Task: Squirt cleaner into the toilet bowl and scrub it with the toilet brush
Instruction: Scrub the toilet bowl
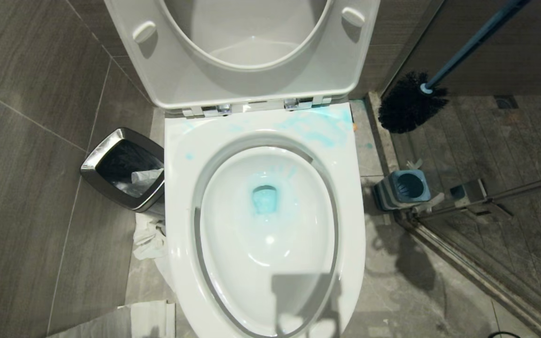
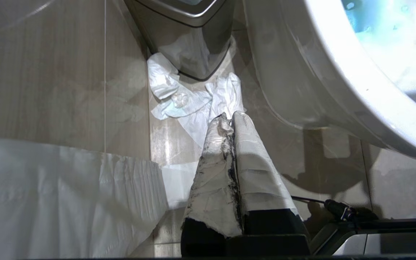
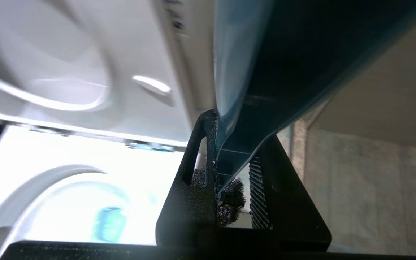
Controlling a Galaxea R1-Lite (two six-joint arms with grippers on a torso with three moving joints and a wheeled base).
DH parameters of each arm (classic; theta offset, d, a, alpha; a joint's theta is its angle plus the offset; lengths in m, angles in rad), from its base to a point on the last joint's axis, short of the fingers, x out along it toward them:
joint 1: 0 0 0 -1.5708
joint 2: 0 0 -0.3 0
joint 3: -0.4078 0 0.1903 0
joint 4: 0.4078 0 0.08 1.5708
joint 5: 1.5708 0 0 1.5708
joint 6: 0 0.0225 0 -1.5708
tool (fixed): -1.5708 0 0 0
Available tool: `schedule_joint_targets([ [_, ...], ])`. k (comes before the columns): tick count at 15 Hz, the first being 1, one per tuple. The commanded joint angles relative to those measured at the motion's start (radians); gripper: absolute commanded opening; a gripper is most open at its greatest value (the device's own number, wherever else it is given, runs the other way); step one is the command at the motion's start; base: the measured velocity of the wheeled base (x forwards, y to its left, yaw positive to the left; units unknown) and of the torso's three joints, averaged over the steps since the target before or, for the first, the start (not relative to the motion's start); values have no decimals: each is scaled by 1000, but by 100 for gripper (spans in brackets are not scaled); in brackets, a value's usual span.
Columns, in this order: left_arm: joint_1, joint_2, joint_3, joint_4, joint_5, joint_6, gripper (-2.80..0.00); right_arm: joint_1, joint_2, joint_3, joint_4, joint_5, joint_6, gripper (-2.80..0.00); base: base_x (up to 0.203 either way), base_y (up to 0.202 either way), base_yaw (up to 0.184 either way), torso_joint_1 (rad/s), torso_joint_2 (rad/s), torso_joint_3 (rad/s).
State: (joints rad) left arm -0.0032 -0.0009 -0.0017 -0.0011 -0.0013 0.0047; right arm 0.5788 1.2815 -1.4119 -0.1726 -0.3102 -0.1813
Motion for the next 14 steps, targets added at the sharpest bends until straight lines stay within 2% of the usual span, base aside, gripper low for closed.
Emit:
schedule_joint_targets([
  [1, 0, 1, 0, 0, 0, 0, -280, 76, 27, -9, -2, -30, -1, -280, 0, 0, 0, 5, 2, 203],
  [3, 0, 1, 0, 0, 1, 0, -280, 167, 70, -16, -5, -94, 2, -280, 0, 0, 0, 0, 2, 203],
  [6, 0, 1, 0, 0, 1, 0, -280, 260, 169, -82, -8, -130, 5, -280, 0, 0, 0, 4, 2, 134],
  [9, 0, 1, 0, 0, 0, 0, -280, 396, 271, -130, -5, -228, 43, -280, 0, 0, 0, 0, 0, 28],
  [14, 0, 1, 0, 0, 1, 0, -280, 443, 453, -196, -10, -262, 91, -280, 0, 0, 0, 0, 0, 0],
])
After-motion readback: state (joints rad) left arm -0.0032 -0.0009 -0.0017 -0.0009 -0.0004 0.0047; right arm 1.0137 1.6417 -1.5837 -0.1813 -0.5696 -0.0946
